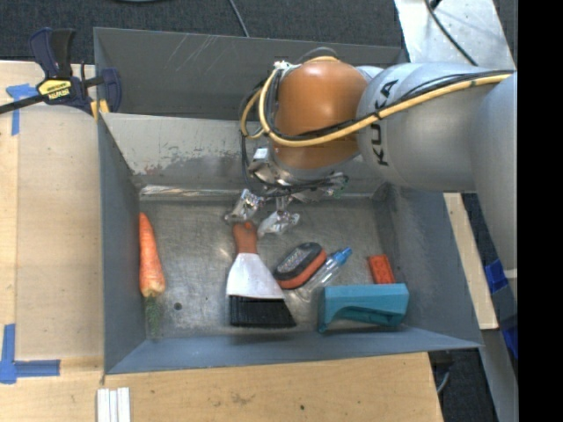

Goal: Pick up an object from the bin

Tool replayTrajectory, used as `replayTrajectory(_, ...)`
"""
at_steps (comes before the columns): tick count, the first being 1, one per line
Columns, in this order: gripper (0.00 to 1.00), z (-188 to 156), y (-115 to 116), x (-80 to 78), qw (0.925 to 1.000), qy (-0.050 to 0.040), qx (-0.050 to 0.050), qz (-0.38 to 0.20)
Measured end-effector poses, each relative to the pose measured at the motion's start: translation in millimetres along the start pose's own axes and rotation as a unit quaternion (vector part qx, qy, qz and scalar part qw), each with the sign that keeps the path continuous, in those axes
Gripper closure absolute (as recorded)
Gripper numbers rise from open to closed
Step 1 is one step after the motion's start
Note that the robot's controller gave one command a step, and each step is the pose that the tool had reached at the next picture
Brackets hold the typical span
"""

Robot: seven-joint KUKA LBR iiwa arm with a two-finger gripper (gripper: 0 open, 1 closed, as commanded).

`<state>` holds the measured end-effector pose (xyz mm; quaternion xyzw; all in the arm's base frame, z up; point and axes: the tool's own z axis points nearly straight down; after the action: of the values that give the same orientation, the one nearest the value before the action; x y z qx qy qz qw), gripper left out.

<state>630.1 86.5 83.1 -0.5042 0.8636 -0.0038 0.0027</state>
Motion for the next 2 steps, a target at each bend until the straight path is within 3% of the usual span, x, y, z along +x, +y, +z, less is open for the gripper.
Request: replayTrajectory(2,1.00,-19.8,-1.9,-0.9,1.0000,-0.0023,-0.002,0.002)
